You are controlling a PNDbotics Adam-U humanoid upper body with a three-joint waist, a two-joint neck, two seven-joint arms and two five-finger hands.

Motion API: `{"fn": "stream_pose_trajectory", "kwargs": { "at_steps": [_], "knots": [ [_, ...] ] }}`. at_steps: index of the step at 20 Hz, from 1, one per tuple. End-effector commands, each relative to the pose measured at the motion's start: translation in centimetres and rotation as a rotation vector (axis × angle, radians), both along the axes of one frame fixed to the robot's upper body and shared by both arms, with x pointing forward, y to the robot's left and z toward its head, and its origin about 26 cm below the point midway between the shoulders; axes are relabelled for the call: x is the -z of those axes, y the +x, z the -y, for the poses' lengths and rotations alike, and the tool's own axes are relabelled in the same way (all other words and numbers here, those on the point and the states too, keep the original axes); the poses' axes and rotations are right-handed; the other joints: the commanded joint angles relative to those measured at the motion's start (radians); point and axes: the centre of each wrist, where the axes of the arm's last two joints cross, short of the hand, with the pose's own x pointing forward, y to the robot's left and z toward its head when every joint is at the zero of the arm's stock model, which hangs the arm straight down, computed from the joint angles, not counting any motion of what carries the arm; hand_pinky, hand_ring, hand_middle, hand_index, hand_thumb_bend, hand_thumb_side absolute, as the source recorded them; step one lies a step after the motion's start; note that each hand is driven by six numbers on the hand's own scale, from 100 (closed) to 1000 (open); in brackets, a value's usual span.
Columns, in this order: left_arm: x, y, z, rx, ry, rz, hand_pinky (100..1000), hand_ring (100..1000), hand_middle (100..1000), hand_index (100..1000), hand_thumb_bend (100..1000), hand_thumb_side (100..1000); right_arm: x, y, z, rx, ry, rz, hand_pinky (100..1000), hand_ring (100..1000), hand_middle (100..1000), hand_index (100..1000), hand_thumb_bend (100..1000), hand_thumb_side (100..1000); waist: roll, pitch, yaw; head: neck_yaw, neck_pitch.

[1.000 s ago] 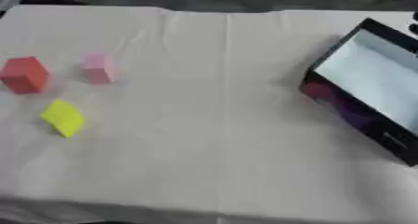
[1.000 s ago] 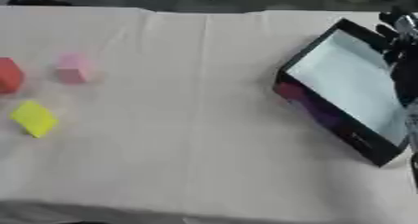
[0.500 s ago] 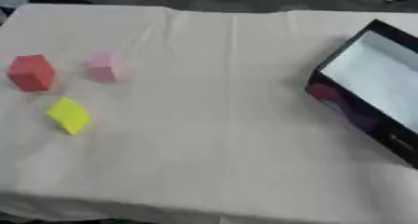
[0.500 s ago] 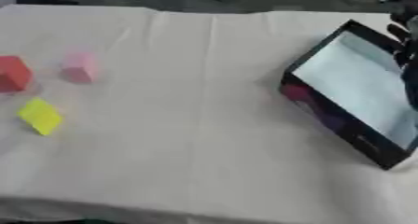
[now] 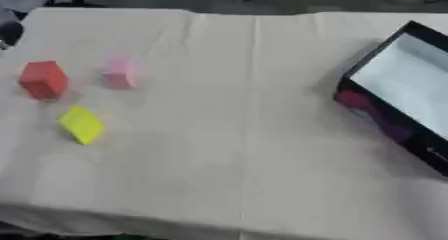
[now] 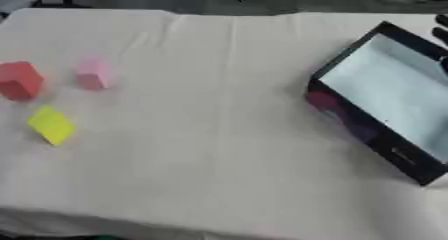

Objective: Pick up the objects with one hand, pass them to the other hand, and then place them into the box on the other side of the table.

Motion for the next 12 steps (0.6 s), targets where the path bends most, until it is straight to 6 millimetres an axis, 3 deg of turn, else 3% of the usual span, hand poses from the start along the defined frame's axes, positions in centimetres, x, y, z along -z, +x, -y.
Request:
{"fn": "stream_pose_trajectory", "kwargs": {
  "at_steps": [1,7,9,12],
  "knots": [
    [-2.7,0.6,-1.8,-0.051,0.173,-0.044,808,777,762,883,730,423,-1.6,-0.3,0.3,0.004,-0.050,0.039,927,1000,941,1000,100,766,0.004,-0.003,0.000,0.020,-0.024],
    [-6.1,1.0,-6.5,-0.128,0.412,-0.087,836,799,755,880,807,250,-1.7,-0.1,0.0,-0.011,-0.057,0.046,927,1000,939,1000,100,771,-0.005,0.013,-0.019,0.049,-0.033],
    [-7.1,0.6,-8.0,-0.147,0.489,-0.102,851,814,763,877,839,144,-1.8,0.0,-0.2,-0.019,-0.059,0.048,927,1000,939,1000,100,773,-0.008,0.019,-0.030,0.054,-0.038],
    [-7.3,0.6,-9.5,-0.153,0.565,-0.141,868,831,775,865,856,100,-1.9,0.1,-0.3,-0.026,-0.067,0.049,927,1000,939,1000,100,777,-0.008,0.029,-0.041,0.055,-0.041]
  ]
}}
